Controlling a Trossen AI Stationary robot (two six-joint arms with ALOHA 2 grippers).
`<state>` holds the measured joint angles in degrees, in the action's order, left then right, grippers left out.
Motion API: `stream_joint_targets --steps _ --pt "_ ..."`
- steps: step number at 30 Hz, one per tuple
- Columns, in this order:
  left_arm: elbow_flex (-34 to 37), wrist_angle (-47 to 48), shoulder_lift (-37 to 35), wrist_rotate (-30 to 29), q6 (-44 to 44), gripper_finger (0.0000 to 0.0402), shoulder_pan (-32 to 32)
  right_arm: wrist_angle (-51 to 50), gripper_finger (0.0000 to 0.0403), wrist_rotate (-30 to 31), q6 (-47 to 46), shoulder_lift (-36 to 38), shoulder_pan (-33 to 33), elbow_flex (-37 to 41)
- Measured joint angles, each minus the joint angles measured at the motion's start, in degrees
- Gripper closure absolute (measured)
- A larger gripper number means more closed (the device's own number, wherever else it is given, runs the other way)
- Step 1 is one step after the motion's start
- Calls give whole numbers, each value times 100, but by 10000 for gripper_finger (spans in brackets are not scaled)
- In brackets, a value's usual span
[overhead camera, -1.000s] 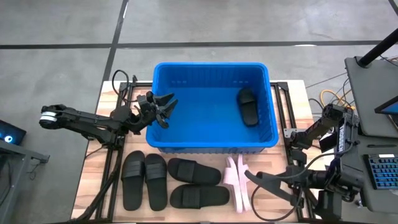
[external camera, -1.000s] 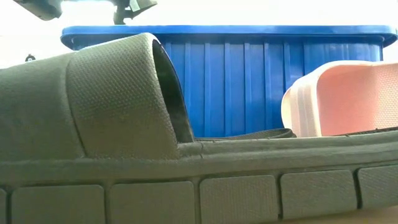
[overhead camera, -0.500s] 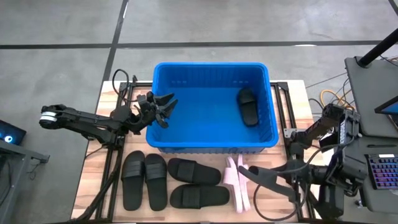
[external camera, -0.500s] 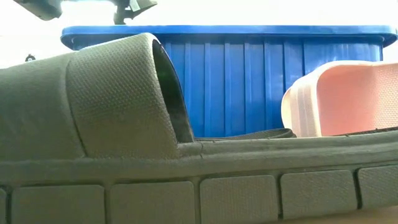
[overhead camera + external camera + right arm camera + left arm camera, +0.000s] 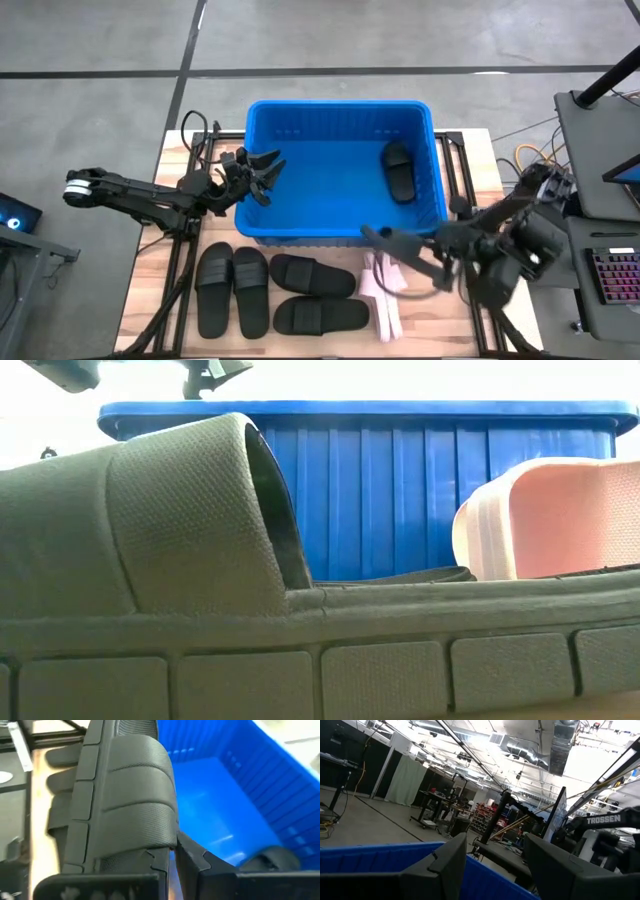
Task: Pick and place slides into bin
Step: Put the black slide into the blue container
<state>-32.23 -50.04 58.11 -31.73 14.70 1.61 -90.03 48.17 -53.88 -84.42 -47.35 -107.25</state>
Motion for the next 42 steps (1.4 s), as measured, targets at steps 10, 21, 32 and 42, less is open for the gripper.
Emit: stream_joint_targets --steps 10,21,32,42 --pt "0 0 -16 0 -4 217 0 3 391 259 1506 0 2056 -681" --pt "-2 -95 -474 -34 -723 217 -7 -4 391 -331 1793 -239 4602 -531" --pt "-9 -97 -913 -42 -2090 217 -7 3 391 -662 2195 -1220 5936 -128" --pt "-7 -35 -1064 -44 -2153 217 -11 9 391 -615 2670 -1696 6331 489"
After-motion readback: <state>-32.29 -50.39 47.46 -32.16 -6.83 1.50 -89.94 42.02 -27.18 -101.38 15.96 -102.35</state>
